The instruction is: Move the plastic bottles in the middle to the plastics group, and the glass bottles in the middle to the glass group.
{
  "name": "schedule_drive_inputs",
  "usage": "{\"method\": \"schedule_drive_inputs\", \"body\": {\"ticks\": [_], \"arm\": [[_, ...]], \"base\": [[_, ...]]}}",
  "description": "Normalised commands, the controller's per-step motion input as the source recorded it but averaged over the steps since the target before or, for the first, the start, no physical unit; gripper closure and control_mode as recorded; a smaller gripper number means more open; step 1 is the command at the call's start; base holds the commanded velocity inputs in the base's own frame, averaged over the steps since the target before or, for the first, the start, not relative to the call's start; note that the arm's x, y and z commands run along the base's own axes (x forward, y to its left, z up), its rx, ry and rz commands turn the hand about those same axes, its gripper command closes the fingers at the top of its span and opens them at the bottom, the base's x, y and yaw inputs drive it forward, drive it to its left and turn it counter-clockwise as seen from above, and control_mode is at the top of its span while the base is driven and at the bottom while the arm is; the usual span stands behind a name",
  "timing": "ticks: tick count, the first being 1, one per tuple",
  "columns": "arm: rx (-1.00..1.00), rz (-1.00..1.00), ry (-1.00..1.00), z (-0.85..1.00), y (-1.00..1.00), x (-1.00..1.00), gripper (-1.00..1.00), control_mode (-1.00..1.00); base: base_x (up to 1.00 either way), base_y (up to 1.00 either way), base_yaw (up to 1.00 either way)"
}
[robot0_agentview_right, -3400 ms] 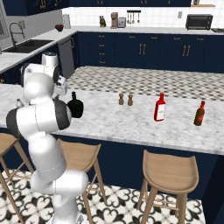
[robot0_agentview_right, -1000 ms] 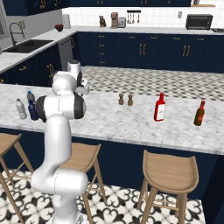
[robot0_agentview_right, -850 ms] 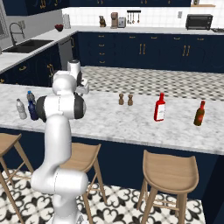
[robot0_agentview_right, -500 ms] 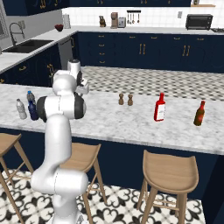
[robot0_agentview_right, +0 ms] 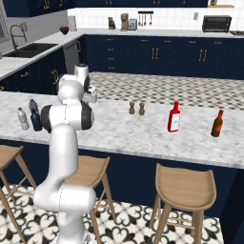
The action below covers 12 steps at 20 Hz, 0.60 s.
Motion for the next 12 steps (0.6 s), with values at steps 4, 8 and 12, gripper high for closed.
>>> {"method": "schedule_drive_inputs", "body": {"ticks": [4,8,12], "arm": [[0.0,-0.02,0.05,-0.16,-0.02,-0.23,1.0,-1.0],[0.0,-0.06,0.0,0.03,-0.31,-0.24,1.0,-1.0],[0.0,-0.13,-0.01,0.35,-0.68,-0.31,1.0,-1.0]], "base": [[0.0,0.0,0.0],[0.0,0.0,0.0],[0.0,0.0,0.0]]}}
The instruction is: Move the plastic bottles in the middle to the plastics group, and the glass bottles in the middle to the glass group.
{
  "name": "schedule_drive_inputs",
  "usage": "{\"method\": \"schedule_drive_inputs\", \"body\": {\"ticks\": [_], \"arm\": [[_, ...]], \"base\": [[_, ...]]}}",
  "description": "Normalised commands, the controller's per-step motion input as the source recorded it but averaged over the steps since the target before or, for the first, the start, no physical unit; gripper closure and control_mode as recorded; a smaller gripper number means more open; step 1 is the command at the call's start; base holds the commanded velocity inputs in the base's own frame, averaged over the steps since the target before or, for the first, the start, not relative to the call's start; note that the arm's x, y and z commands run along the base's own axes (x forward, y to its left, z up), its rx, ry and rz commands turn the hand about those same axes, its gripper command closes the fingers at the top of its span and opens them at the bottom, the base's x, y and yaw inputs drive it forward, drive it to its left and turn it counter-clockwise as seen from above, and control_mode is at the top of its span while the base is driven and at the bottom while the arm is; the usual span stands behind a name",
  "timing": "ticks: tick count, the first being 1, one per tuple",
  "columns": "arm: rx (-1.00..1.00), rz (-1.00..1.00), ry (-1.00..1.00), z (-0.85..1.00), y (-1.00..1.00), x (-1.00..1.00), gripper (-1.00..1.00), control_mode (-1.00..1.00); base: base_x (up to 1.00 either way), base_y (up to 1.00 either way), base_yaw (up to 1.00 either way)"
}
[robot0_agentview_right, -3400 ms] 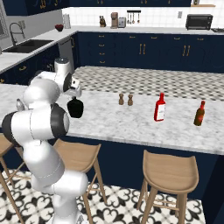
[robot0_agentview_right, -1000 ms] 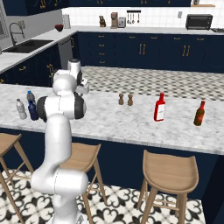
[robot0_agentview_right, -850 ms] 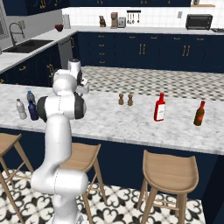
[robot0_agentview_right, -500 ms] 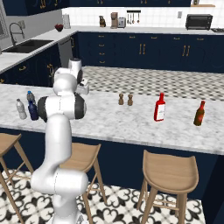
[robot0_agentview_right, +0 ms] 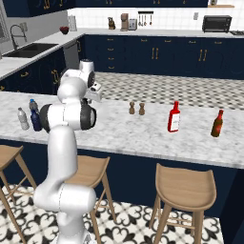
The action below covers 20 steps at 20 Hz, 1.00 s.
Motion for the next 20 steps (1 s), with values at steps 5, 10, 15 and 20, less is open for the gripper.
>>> {"method": "schedule_drive_inputs", "body": {"ticks": [5,10,15,20], "arm": [[0.0,-0.08,-0.09,0.33,-0.99,-0.43,1.0,-1.0],[0.0,-0.05,0.0,0.22,-1.0,-0.27,1.0,-1.0],[0.0,-0.01,-0.12,0.1,-1.0,-0.5,1.0,-1.0],[0.0,-0.01,-0.15,0.01,-1.0,-0.49,1.0,-1.0]], "base": [[0.0,0.0,0.0],[0.0,0.0,0.0],[0.0,0.0,0.0],[0.0,0.0,0.0]]}}
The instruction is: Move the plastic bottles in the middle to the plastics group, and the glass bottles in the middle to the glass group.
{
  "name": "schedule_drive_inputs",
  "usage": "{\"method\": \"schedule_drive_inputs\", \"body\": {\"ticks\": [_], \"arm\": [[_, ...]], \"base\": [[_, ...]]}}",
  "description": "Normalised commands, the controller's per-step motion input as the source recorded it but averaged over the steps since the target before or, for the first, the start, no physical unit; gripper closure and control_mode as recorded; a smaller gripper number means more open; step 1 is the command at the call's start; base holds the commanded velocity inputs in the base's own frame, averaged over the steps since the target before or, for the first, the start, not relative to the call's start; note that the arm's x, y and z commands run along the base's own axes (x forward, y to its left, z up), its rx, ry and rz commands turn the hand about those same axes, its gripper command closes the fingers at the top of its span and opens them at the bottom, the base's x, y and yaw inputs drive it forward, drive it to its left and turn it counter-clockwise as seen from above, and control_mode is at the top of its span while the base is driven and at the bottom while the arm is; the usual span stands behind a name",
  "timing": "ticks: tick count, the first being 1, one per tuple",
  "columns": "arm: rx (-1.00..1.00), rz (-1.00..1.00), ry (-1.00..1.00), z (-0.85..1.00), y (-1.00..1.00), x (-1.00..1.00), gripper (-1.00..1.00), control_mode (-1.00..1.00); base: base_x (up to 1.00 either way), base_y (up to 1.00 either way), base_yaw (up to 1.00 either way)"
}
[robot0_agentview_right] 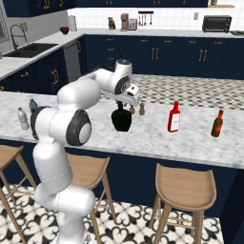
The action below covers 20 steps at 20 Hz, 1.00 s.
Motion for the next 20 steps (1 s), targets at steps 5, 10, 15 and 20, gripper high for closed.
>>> {"method": "schedule_drive_inputs", "body": {"ticks": [5,10,15,20], "arm": [[-0.01,-0.07,-0.06,0.0,-0.94,-0.35,1.0,-1.0],[-0.03,-0.06,0.0,0.0,-0.97,0.03,1.0,-1.0],[-0.01,-0.05,0.0,0.0,-0.87,0.19,1.0,-1.0],[0.0,-0.02,-0.01,0.0,-0.74,0.17,1.0,-1.0]], "base": [[0.0,0.0,0.0],[0.0,0.0,0.0],[0.0,0.0,0.0],[0.0,0.0,0.0]]}}
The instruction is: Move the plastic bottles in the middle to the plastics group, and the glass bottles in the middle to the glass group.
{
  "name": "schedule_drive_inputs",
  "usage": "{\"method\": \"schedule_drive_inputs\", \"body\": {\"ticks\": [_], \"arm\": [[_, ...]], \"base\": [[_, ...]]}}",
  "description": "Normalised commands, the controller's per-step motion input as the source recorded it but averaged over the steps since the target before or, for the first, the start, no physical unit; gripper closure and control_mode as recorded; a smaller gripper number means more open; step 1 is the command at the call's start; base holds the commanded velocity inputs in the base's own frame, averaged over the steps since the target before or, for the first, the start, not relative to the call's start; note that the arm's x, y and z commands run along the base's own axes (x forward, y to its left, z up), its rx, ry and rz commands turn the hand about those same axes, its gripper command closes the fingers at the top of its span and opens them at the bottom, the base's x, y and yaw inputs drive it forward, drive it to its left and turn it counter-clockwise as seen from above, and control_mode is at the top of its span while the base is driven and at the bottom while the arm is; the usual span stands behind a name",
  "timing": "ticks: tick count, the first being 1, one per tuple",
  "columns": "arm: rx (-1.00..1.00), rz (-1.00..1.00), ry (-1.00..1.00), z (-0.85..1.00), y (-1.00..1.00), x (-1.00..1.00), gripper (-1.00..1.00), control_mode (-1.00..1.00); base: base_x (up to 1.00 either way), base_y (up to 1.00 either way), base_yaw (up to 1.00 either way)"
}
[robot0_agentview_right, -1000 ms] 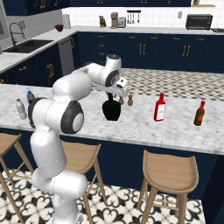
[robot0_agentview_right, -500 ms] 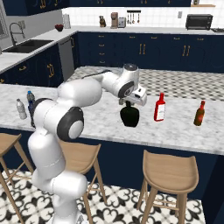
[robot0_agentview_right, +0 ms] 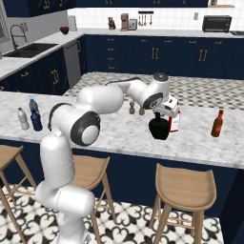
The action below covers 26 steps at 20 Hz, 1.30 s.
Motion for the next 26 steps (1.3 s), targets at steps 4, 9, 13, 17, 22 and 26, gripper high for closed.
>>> {"method": "schedule_drive_inputs", "body": {"ticks": [4,9,13,17,22,26], "arm": [[0.0,0.0,-0.01,-0.05,-0.48,0.22,1.0,-1.0],[0.0,0.0,-0.01,-0.27,-0.36,0.12,1.0,-1.0],[0.0,0.01,-0.04,-0.26,-0.31,0.12,1.0,-1.0],[0.0,0.0,-0.04,-0.33,-0.18,0.02,1.0,-1.0],[0.0,0.03,-0.02,-0.39,-0.04,-0.01,1.0,-1.0],[0.0,0.05,-0.02,-0.36,0.0,0.0,1.0,-1.0]], "base": [[0.0,0.0,0.0],[0.0,0.0,0.0],[0.0,0.0,0.0],[0.0,0.0,0.0],[0.0,0.0,0.0],[0.0,0.0,0.0]]}}
